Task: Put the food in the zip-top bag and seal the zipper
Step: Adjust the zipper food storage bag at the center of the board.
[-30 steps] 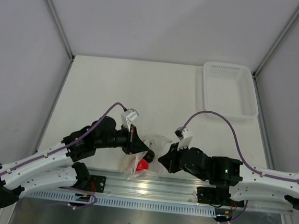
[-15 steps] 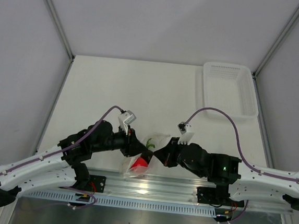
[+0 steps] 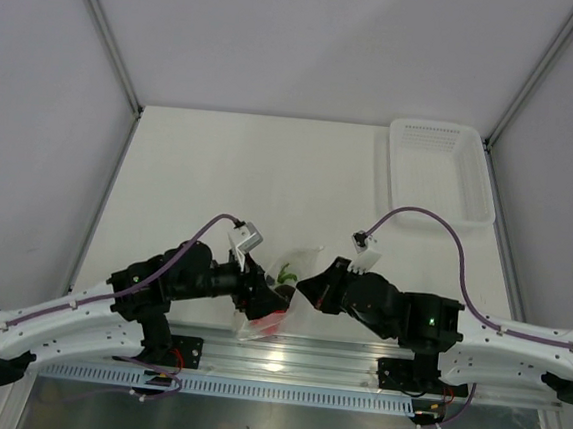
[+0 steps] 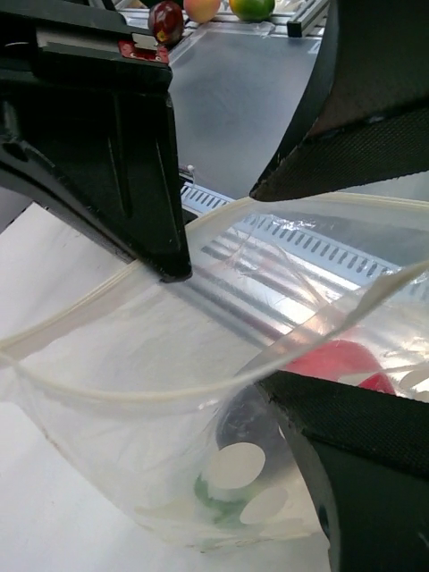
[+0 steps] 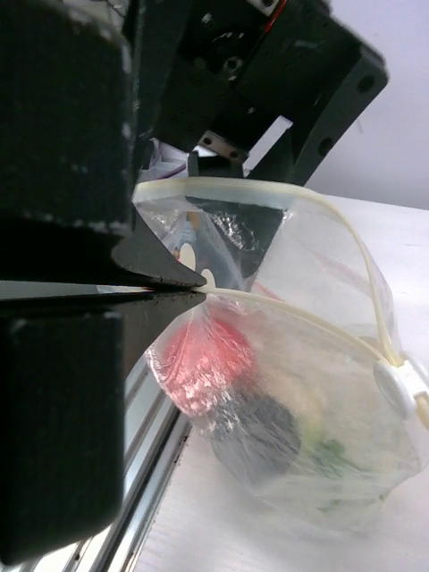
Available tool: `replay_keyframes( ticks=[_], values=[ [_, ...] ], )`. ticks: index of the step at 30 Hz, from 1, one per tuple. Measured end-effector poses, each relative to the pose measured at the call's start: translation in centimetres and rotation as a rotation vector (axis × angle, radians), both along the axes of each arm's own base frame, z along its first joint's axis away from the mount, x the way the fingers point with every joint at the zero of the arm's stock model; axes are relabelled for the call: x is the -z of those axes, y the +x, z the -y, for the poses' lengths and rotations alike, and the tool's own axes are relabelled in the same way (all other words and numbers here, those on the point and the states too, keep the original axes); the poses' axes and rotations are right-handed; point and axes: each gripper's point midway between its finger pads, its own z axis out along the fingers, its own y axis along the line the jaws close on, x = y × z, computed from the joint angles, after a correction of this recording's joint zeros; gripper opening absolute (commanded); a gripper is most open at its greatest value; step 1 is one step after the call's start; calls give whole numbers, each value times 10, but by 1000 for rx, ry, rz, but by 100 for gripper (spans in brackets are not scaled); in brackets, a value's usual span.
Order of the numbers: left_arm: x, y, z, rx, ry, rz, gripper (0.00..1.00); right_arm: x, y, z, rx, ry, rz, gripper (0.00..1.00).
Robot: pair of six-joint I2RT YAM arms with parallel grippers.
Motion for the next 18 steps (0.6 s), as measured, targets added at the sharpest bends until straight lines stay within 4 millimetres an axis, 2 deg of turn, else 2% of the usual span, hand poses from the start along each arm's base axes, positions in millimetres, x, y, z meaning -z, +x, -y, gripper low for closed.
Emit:
replay_keyframes(
  ticks=[3,7,11,16,18],
  values=[
    [0,-6,2,18,8,23,87,-6,2,-3,24,20,-22,0],
    [5,-15,7,48,36,58,91,-16,6,-16,52,23,-49,0],
    [5,-17,14,50,70,92,92,-23,9,-29,72,30,-70,0],
    [6,-11,19,5,124,122,90,-26,9,-32,82,47,-88,0],
    [11,-6,17,-28,155,126,86,-27,9,-33,84,53,-94,0]
  ],
)
